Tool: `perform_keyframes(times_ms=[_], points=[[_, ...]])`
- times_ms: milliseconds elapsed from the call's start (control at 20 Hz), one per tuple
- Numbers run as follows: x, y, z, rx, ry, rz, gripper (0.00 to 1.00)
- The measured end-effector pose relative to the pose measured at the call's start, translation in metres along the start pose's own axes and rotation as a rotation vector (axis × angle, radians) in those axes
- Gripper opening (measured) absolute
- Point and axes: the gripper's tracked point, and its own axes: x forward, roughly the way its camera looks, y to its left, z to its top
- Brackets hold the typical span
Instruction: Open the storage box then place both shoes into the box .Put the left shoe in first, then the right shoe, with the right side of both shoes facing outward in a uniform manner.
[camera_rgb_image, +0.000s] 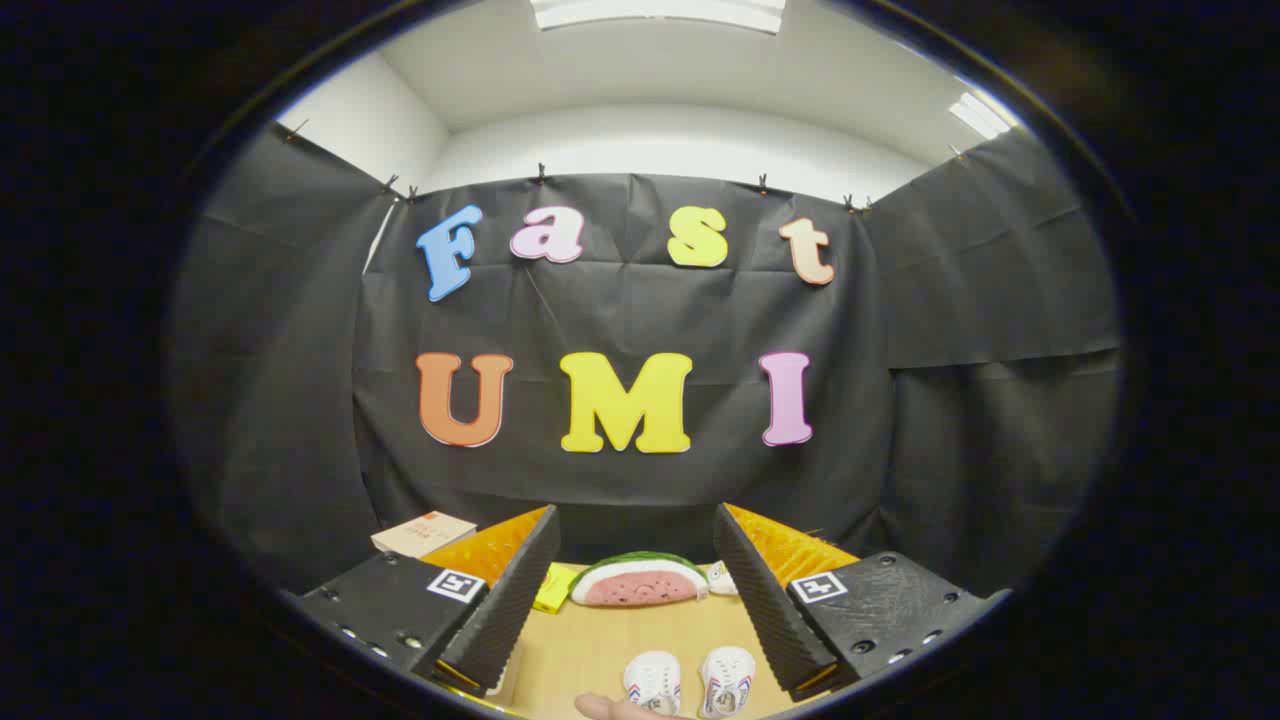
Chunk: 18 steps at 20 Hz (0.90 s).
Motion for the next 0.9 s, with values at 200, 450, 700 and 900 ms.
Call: perform_keyframes(times_ms=[200,450,700,900], points=[[0.002,0.005,-0.006,0.013,0.013,-0.003,0.95],[0.004,0.005,-0.013,-0.008,0.021,-0.004,0.95],[0.006,0.007,-0.022,-0.008,0.039,0.007,0.95],[0.014,0.012,-0.043,-0.008,0.065,0.027,0.95]])
